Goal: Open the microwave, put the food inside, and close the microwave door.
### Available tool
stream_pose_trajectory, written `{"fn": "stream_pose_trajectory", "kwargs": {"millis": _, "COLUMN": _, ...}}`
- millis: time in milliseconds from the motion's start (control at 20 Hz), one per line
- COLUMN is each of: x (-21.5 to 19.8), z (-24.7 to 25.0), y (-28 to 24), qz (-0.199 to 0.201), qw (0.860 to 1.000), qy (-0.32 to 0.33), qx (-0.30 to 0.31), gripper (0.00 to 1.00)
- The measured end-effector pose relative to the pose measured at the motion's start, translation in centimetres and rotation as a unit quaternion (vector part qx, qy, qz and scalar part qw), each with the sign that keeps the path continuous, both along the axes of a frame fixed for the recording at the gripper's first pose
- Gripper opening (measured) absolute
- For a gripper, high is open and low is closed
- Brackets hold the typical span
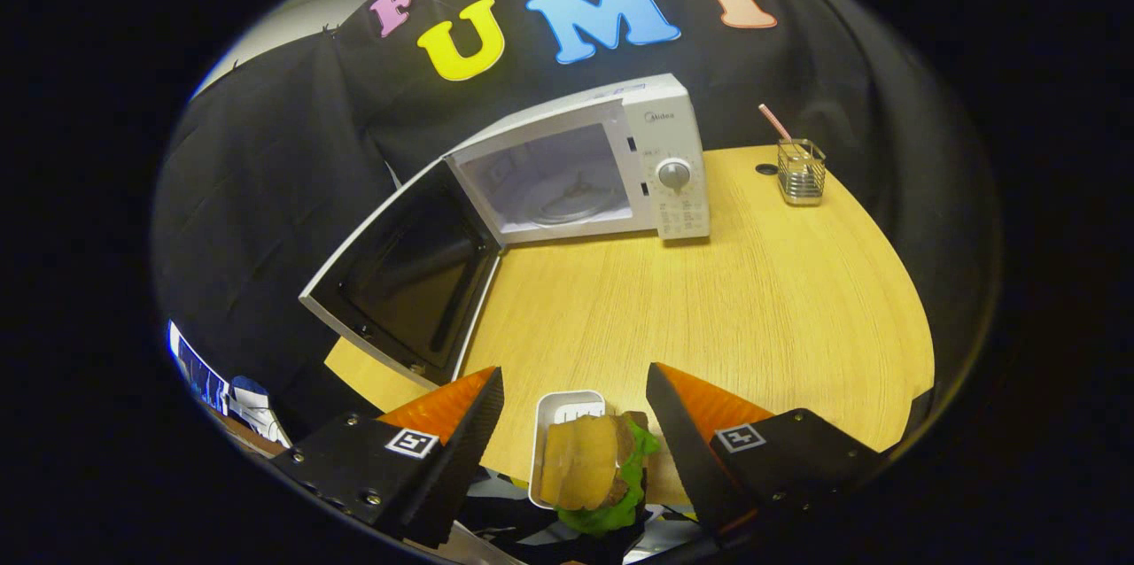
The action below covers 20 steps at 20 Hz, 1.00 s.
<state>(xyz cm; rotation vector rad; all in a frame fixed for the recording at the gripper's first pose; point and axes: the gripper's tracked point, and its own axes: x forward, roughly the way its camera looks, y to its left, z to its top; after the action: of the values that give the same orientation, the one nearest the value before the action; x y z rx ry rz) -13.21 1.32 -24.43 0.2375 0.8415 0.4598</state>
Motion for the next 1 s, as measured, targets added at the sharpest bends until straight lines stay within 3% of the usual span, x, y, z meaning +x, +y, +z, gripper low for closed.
{"fn": "stream_pose_trajectory", "kwargs": {"millis": 550, "x": -2.5, "z": -5.8, "y": -1.3, "qz": 0.031, "qw": 0.993, "qy": 0.115, "qx": -0.001, "gripper": 0.97}}
{"fn": "stream_pose_trajectory", "kwargs": {"millis": 650, "x": -2.8, "z": -6.5, "y": -1.1, "qz": 0.037, "qw": 0.991, "qy": 0.129, "qx": -0.004, "gripper": 0.91}}
{"fn": "stream_pose_trajectory", "kwargs": {"millis": 700, "x": -2.7, "z": -6.6, "y": -1.1, "qz": 0.038, "qw": 0.990, "qy": 0.134, "qx": -0.003, "gripper": 0.77}}
{"fn": "stream_pose_trajectory", "kwargs": {"millis": 750, "x": -2.7, "z": -6.7, "y": -0.9, "qz": 0.038, "qw": 0.989, "qy": 0.140, "qx": 0.001, "gripper": 0.71}}
{"fn": "stream_pose_trajectory", "kwargs": {"millis": 850, "x": -2.5, "z": -7.0, "y": -0.5, "qz": 0.030, "qw": 0.988, "qy": 0.150, "qx": 0.010, "gripper": 0.68}}
{"fn": "stream_pose_trajectory", "kwargs": {"millis": 900, "x": -2.8, "z": -6.9, "y": -0.5, "qz": 0.032, "qw": 0.987, "qy": 0.156, "qx": 0.014, "gripper": 0.53}}
{"fn": "stream_pose_trajectory", "kwargs": {"millis": 950, "x": -2.7, "z": -6.8, "y": -0.4, "qz": 0.030, "qw": 0.987, "qy": 0.159, "qx": 0.018, "gripper": 0.53}}
{"fn": "stream_pose_trajectory", "kwargs": {"millis": 1000, "x": -3.0, "z": -6.7, "y": -0.4, "qz": 0.035, "qw": 0.986, "qy": 0.163, "qx": 0.018, "gripper": 0.45}}
